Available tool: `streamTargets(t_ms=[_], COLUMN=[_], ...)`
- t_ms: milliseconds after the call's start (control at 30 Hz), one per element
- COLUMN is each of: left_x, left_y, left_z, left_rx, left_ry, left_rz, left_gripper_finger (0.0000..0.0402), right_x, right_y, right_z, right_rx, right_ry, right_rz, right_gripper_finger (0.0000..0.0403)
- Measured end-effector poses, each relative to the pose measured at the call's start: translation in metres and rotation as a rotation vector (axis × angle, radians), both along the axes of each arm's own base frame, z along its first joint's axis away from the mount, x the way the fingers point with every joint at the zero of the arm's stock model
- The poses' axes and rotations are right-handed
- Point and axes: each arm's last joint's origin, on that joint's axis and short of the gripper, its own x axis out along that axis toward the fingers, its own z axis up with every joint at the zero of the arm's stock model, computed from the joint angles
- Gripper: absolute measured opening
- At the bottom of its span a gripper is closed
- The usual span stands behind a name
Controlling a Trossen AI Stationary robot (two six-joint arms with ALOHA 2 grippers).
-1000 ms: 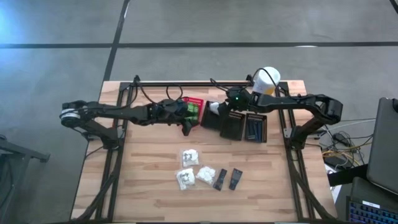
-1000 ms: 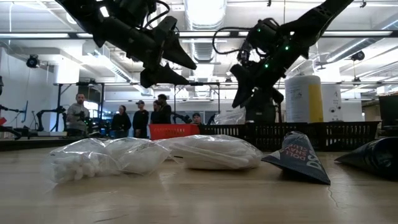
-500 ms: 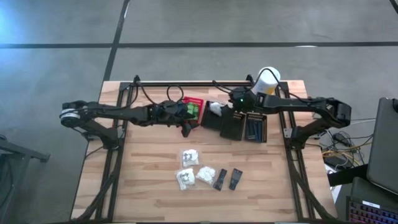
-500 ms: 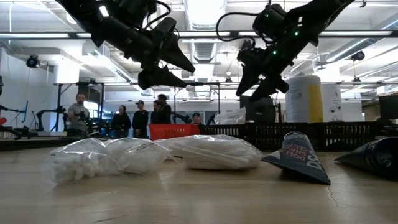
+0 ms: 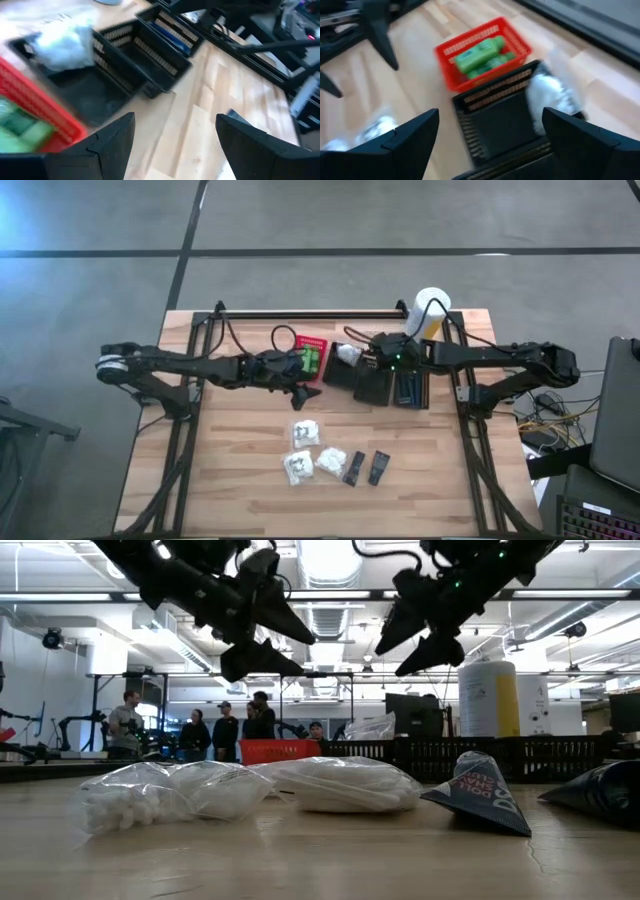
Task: Pick & Place Travel size toiletries
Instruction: Put the cotton pack into the left black bin
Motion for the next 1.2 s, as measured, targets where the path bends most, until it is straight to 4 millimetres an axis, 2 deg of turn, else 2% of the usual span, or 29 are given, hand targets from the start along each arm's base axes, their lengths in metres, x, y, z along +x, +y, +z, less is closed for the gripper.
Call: streamTargets(t_ms=[133,300,467,600,833,1000,1200], left_x=[0.0,-0.006,-0.013,-0.015,-0.015,-0.016,-0.022], left_y=[-0.017,-0.038,-0.055,-0.063,-0.069,-0.07,-0.073], left_z=[-0.002,-0.012,-0.02,-0.02,-0.02,-0.021,-0.027], left_rx=[-0.028,-0.057,-0.07,-0.093,-0.11,-0.109,-0.115], left_ry=[0.02,0.143,0.251,0.257,0.262,0.263,0.356], left_rz=[-0.102,-0.209,-0.257,-0.258,-0.255,-0.26,-0.248], left_gripper_finger=[0.0282,0.0282,0.0282,0.0282,0.0282,0.0282,0.0282], right_x=[0.001,0.001,-0.007,-0.016,-0.026,-0.023,-0.017], right_y=[0.017,0.042,0.072,0.094,0.127,0.137,0.138], right_z=[0.002,-0.001,-0.01,-0.016,-0.02,-0.032,-0.045], right_rx=[0.049,0.092,0.148,0.163,0.114,-0.003,0.058], right_ry=[-0.019,0.014,0.136,0.235,0.302,0.369,0.417], right_rz=[0.028,0.1,0.207,0.288,0.46,0.604,0.53], right_gripper_finger=[0.036,0.0357,0.0341,0.0329,0.0311,0.0297,0.028])
